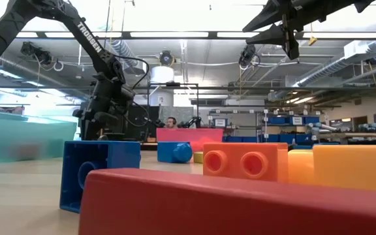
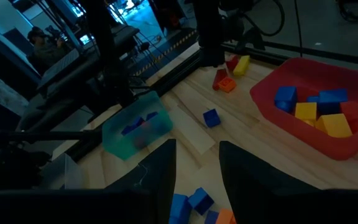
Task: Sort blocks by size
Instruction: Put the red 4 studded building block into the teal bin
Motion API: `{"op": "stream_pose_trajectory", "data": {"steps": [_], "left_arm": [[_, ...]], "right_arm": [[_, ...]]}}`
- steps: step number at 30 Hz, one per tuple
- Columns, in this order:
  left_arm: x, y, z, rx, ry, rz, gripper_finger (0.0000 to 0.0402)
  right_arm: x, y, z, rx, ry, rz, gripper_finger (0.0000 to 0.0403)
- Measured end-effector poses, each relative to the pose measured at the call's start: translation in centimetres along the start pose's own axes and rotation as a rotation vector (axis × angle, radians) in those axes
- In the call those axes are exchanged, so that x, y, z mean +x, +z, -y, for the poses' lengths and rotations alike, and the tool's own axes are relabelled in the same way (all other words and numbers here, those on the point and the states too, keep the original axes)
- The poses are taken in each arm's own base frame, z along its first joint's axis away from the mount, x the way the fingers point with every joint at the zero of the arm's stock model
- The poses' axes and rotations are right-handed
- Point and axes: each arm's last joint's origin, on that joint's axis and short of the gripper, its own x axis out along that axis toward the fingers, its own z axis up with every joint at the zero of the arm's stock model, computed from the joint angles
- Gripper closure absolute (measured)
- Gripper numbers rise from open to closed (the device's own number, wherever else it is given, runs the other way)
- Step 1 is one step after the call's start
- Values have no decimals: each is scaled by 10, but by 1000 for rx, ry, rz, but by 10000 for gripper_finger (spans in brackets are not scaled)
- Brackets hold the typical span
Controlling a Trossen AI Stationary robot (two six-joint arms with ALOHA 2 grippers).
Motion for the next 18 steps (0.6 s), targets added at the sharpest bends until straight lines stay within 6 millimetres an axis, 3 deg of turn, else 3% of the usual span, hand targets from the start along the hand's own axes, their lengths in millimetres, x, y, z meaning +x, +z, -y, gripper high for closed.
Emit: {"op": "stream_pose_trajectory", "data": {"steps": [9, 18], "left_arm": [[0, -1, 0, -22, -1, -9, 314], [0, -1, 0, -24, -1, -11, 242]], "right_arm": [[0, 0, 0, 0, 0, 0, 266], [0, 0, 0, 0, 0, 0, 266]]}}
